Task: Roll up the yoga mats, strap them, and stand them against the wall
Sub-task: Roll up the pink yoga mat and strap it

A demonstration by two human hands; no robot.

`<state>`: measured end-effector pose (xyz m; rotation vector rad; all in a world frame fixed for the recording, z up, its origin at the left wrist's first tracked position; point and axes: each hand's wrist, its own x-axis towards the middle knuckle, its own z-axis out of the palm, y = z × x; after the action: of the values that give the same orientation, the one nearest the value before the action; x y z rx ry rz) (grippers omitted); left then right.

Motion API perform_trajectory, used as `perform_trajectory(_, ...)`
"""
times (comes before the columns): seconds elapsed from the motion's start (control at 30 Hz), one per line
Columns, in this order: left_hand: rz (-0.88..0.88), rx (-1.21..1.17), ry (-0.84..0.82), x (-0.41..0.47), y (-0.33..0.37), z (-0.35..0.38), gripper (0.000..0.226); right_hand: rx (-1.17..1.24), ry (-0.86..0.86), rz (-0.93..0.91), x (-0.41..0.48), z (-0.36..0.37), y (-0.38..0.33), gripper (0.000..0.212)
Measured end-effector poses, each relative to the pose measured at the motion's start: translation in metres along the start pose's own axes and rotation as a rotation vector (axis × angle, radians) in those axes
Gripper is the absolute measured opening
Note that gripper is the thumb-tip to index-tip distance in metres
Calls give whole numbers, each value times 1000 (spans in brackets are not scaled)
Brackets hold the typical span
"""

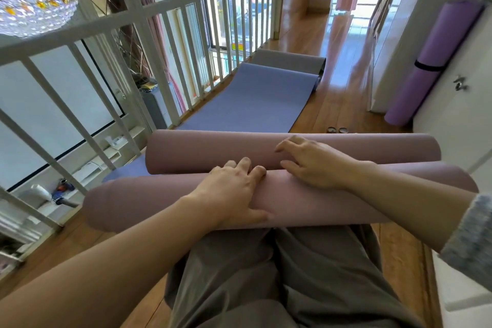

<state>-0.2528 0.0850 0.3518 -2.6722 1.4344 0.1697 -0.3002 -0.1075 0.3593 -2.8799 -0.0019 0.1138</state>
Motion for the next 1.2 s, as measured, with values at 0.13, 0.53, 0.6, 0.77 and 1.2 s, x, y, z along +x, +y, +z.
perform_trajectory(0.13, 33, 23, 43, 0, -1, 0, 82, -35, 7, 31, 23, 6, 8, 50)
perform_trajectory(0.53, 30, 9, 31, 3, -21, 0, 87, -434, -10, 113, 79, 8, 22, 88)
perform_trajectory(0.6, 35, 8, 26, 3, -23, 1, 88, -401, 72, 111, 80, 8, 22, 80)
perform_trajectory(0.77, 19, 30, 7, 8, -24, 13, 100, -275, 409, 48, 77, -20, 19, 50)
perform_trajectory(1.2, -10, 135, 102, 1, -4, 35, 110, -311, 780, -148, 82, -12, 39, 19)
